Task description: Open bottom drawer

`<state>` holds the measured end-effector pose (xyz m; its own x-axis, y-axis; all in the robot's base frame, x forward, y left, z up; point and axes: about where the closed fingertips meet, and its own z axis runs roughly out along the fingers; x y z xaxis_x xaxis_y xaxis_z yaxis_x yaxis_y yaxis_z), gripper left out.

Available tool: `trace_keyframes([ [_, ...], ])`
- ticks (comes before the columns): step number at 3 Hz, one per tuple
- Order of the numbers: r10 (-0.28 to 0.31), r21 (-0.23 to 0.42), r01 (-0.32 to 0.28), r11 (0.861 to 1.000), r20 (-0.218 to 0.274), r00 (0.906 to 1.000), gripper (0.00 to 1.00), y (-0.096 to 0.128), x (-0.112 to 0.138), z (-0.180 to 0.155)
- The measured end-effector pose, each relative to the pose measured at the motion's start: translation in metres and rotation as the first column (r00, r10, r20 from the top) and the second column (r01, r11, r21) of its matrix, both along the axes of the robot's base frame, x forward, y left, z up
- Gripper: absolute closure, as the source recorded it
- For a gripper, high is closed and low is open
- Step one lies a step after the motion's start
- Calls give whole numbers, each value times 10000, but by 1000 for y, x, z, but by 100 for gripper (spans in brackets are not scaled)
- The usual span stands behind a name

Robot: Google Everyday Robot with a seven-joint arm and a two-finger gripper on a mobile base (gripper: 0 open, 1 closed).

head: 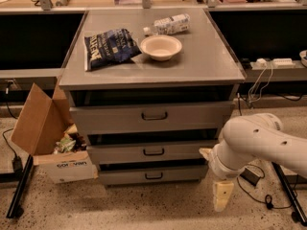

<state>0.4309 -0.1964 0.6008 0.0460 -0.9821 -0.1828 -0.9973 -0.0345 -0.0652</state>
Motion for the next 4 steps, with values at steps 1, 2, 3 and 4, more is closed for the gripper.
trace_keyframes([
  [1,-98,-100,94,9999,-314,9995,0,-8,0,-75],
  [2,-343,225,364,9991,-843,9958,0,-21,4,-154],
  [3,-363,515,453,9976,-1650,9856,0,-15,-15,-202],
  [4,-363,515,453,9976,-1650,9856,0,-15,-15,-202],
])
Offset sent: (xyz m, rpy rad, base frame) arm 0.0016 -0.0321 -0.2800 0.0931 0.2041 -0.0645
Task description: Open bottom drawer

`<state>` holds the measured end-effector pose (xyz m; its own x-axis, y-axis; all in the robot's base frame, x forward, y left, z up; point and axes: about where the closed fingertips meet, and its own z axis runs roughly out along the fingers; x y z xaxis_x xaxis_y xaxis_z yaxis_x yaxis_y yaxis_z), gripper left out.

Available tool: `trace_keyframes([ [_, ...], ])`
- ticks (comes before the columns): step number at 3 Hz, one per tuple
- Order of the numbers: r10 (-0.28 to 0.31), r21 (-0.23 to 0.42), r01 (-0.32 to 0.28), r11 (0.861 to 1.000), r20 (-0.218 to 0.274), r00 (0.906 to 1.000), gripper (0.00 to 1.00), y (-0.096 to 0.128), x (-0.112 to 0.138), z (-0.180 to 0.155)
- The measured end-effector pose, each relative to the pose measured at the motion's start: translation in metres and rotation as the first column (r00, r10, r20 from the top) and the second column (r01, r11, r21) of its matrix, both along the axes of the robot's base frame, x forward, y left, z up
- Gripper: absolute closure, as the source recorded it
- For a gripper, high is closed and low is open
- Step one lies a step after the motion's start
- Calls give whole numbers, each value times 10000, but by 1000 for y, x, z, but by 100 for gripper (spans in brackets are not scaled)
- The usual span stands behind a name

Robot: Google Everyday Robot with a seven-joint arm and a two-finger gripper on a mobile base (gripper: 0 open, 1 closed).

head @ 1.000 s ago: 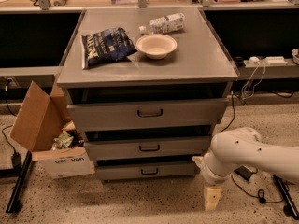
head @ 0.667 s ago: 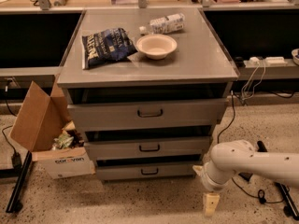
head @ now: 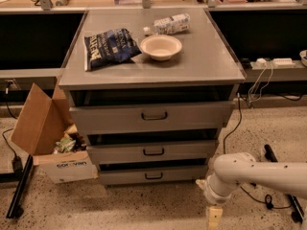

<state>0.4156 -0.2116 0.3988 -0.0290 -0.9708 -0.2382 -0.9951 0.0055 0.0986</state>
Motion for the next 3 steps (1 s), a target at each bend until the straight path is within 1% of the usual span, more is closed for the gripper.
trace_keyframes([
  [1,21,-41,-19,10000,612,9981,0,-1,12,-13],
  [2,303,158,-323,9994,1152,9929,0,1,35,-37],
  [3,575,486,-650,9967,1413,9883,0,8,62,-53],
])
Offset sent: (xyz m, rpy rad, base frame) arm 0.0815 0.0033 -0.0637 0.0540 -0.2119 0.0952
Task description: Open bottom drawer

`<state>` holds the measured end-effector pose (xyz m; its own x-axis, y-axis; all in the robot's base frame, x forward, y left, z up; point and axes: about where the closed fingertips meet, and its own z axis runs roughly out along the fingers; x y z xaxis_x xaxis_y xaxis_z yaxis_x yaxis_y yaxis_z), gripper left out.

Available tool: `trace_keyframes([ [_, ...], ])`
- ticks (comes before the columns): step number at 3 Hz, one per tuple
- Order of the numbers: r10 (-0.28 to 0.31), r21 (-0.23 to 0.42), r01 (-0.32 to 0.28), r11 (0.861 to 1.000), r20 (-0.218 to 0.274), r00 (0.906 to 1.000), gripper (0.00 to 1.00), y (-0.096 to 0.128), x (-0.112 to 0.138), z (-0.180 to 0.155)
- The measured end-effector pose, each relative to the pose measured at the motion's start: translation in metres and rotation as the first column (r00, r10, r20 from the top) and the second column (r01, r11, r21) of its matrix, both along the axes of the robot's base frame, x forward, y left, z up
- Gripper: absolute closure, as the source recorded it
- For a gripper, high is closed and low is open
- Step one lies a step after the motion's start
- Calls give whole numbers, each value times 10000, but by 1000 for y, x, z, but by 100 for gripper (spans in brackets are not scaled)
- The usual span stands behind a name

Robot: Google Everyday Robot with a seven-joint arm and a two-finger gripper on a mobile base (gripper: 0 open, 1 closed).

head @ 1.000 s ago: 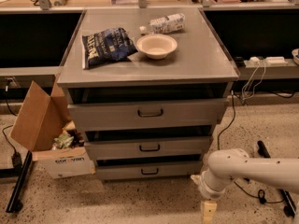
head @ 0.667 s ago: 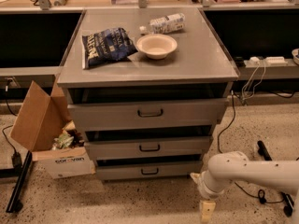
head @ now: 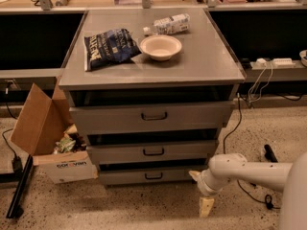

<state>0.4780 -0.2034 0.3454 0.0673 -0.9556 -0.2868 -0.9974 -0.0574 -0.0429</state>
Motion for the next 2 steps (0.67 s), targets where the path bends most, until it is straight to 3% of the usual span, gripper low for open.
trace_keyframes([
  [2,6,492,8,9988,-269,9996,0,12,49,-53],
])
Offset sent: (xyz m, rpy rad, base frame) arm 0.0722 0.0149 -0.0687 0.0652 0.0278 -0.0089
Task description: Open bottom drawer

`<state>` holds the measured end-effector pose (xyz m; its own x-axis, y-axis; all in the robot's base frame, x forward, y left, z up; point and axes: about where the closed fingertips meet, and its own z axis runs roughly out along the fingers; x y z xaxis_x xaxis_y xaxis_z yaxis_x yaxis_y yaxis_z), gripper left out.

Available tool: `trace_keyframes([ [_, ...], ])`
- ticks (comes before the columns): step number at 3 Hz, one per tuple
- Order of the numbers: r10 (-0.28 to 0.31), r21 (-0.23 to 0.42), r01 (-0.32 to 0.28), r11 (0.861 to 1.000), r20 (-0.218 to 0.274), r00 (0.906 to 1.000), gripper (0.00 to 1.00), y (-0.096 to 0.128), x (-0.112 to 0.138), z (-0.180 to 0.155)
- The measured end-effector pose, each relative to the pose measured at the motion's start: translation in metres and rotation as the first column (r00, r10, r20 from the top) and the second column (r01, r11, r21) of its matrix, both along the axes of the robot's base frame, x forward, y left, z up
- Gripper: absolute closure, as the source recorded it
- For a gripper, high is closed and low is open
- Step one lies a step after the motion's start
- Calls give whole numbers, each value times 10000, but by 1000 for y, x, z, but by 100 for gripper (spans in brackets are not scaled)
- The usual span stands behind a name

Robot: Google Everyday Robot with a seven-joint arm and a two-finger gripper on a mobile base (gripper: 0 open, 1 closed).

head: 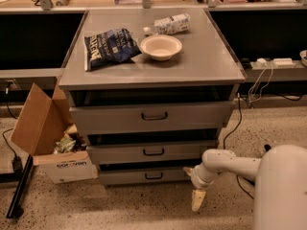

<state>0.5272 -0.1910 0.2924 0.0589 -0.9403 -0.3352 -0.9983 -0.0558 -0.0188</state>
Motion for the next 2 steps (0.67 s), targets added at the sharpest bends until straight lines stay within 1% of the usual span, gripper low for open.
trace_keyframes([
  [1,-53,121,56,9999,-269,9996,0,7,14,-27],
  [2,-13,143,18,9999,-366,9993,0,13,21,-41],
])
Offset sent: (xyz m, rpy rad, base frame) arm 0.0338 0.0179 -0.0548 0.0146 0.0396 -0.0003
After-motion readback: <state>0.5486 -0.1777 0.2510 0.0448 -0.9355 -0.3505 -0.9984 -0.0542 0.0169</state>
